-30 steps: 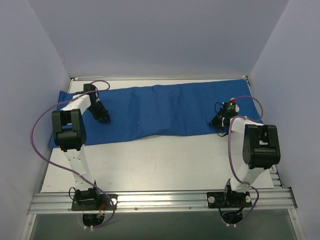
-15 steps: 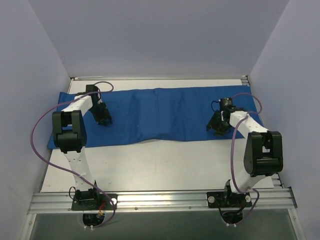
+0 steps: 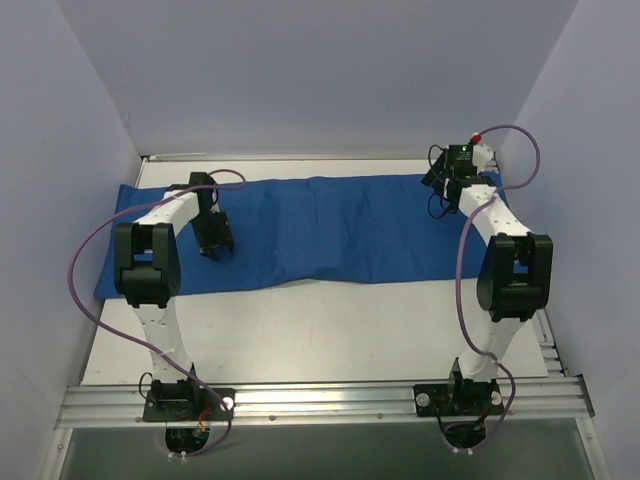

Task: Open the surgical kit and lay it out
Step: Open the surgical kit at the center of the board.

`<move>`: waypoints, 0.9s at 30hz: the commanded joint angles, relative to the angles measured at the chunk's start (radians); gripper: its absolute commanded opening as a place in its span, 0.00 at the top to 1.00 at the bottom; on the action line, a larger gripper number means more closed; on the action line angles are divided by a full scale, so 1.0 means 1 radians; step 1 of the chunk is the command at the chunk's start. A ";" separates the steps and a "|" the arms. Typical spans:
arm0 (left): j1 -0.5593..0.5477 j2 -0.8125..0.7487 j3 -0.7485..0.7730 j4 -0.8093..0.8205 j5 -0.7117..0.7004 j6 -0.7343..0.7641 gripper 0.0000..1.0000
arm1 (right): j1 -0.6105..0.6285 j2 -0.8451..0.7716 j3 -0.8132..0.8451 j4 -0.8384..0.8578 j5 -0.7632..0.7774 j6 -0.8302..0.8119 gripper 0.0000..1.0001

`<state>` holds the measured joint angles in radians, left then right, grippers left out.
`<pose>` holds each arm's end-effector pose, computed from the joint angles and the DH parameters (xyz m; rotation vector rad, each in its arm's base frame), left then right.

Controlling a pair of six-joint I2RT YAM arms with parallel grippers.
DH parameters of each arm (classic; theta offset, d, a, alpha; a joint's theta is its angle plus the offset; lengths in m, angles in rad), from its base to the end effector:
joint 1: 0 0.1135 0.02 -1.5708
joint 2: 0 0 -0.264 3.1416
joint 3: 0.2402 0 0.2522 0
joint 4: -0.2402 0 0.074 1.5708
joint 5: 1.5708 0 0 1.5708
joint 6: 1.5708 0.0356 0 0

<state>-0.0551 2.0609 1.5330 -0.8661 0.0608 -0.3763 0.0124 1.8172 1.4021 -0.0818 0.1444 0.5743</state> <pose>0.4046 -0.0245 0.1670 -0.4683 2.9414 -0.1450 0.4288 0.0002 0.2736 0.6586 1.9612 0.2127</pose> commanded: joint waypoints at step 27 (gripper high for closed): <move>-0.068 0.143 0.110 -0.024 -0.001 -0.044 0.70 | -0.319 0.544 0.320 -0.134 -0.009 -0.050 1.00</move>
<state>-0.0910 2.1372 1.6264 -0.9295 0.0334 -0.3981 -0.2554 2.3276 1.7687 -0.0574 0.0822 0.5499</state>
